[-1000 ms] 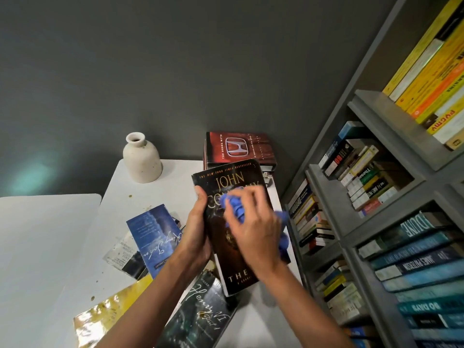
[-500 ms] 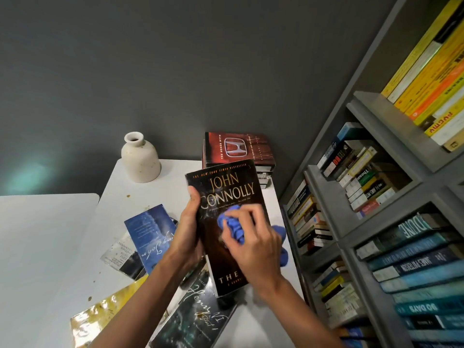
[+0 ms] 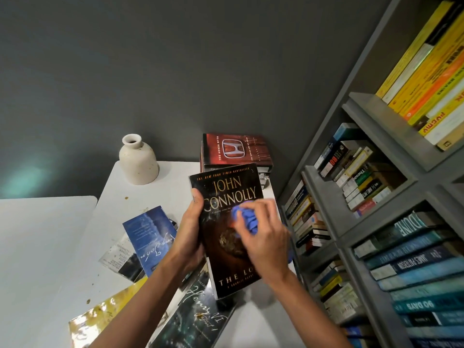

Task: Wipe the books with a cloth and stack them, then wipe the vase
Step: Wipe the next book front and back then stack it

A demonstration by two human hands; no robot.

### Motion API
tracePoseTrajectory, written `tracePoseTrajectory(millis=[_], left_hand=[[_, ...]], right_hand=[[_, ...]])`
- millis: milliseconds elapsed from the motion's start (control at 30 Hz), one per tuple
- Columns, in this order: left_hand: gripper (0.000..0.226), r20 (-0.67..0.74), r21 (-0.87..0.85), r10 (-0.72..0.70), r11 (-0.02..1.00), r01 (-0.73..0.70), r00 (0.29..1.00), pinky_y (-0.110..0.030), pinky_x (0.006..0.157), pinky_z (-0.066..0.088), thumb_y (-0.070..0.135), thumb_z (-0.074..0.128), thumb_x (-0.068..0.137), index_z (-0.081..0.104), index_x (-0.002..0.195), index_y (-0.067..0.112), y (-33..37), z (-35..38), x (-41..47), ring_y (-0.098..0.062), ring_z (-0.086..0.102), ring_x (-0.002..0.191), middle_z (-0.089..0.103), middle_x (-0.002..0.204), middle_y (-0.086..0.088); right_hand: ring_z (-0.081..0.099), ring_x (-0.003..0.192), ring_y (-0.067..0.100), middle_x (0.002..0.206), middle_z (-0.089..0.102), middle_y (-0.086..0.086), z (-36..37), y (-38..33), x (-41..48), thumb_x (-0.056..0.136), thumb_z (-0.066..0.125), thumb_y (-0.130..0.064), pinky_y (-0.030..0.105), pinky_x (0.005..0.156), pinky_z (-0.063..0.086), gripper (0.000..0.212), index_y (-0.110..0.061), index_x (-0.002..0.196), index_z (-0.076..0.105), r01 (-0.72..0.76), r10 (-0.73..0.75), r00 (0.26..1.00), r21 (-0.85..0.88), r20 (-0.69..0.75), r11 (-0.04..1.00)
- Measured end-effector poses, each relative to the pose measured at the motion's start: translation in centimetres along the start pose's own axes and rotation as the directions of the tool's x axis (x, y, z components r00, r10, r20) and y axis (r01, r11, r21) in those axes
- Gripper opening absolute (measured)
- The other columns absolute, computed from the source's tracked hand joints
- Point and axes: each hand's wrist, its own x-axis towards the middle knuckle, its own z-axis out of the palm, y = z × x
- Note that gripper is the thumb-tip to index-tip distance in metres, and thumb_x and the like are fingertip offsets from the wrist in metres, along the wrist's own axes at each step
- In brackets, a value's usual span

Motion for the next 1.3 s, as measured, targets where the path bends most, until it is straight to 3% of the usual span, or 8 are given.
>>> tracePoseTrajectory(millis=[100,200,467,633,833,1000,1167,1300], left_hand=[[0.076,0.023,0.032,-0.008,0.999,0.007,1.0,-0.047,0.105,0.044,0.064,0.036,0.085,0.051,0.137,0.011,-0.4,0.0,-0.3,-0.028,0.06,0.121,0.062,0.13,-0.014],[0.074,0.066,0.043,-0.02,0.999,0.018,0.998,-0.044,0.102,0.047,0.064,0.035,0.086,0.051,0.137,0.013,-0.7,0.7,-0.4,-0.026,0.06,0.12,0.063,0.13,-0.013],[0.078,0.061,0.054,-0.023,0.998,0.019,0.998,-0.051,0.11,0.038,0.067,0.036,0.086,0.049,0.139,0.013,0.0,-0.5,-0.1,-0.03,0.057,0.124,0.06,0.133,-0.015],[0.071,0.103,0.089,-0.008,0.996,-0.001,0.995,-0.045,0.103,0.047,0.063,0.035,0.089,0.048,0.14,0.015,-0.2,0.4,-0.1,-0.026,0.058,0.123,0.061,0.133,-0.012],[0.066,0.071,0.06,0.024,0.998,-0.028,0.997,-0.037,0.093,0.053,0.058,0.04,0.089,0.052,0.137,0.014,0.1,0.1,0.3,-0.024,0.062,0.117,0.064,0.128,-0.013],[0.065,0.1,0.055,-0.029,0.998,0.024,0.995,-0.038,0.094,0.054,0.059,0.035,0.092,0.049,0.139,0.015,-0.1,-0.2,0.1,-0.027,0.06,0.121,0.062,0.131,-0.013],[0.058,0.042,0.016,0.008,1.0,-0.009,0.999,-0.037,0.093,0.052,0.051,0.041,0.096,0.053,0.136,0.011,0.0,-0.2,0.3,-0.023,0.063,0.115,0.065,0.125,-0.014],[0.067,0.069,0.044,-0.054,0.998,0.051,0.996,-0.045,0.102,0.047,0.062,0.037,0.091,0.049,0.139,0.016,-0.2,-0.9,0.3,-0.028,0.059,0.122,0.061,0.132,-0.013]], right_hand=[[0.051,0.066,0.004,0.096,0.053,0.0,0.0,1.7,3.9,0.092,0.052,-0.035,0.023,0.047,0.048,0.021,-0.016,0.095,0.06,-0.128,0.125,0.987,-0.023,-0.104,0.992],[0.05,0.068,0.004,0.097,0.054,0.0,-0.3,1.4,7.3,0.092,0.057,-0.03,0.007,0.053,0.033,0.017,-0.015,0.097,0.062,-0.147,0.137,0.979,-0.054,-0.154,0.988],[0.053,0.066,0.006,0.096,0.052,-0.004,0.0,0.6,1.0,0.092,0.049,-0.038,0.03,0.046,0.049,0.025,-0.017,0.096,0.061,-0.16,0.16,0.984,0.01,-0.079,0.987],[0.052,0.067,0.007,0.096,0.053,0.0,0.2,0.0,7.0,0.092,0.054,-0.033,0.021,0.05,0.042,0.021,-0.014,0.097,0.061,-0.216,0.215,0.959,0.018,-0.186,0.976],[0.058,0.071,0.015,0.098,0.055,0.004,1.3,-2.3,3.5,0.092,0.053,-0.033,0.024,0.05,0.044,0.023,-0.015,0.1,0.064,0.058,-0.059,0.998,-0.031,-0.015,0.998],[0.058,0.069,0.016,0.097,0.053,0.004,1.4,-0.7,6.1,0.093,0.053,-0.032,0.036,0.049,0.051,0.02,-0.013,0.097,0.06,-0.121,0.12,0.985,-0.007,-0.121,0.993],[0.06,0.07,0.015,0.095,0.056,0.004,2.1,-3.1,4.4,0.092,0.055,-0.035,0.024,0.055,0.047,0.024,-0.014,0.097,0.065,0.136,-0.136,0.991,-0.015,0.006,0.991],[0.059,0.071,0.014,0.098,0.054,0.004,2.0,-0.8,6.0,0.092,0.055,-0.03,0.029,0.052,0.051,0.019,-0.012,0.097,0.061,-0.101,0.102,0.992,0.017,-0.071,0.995]])
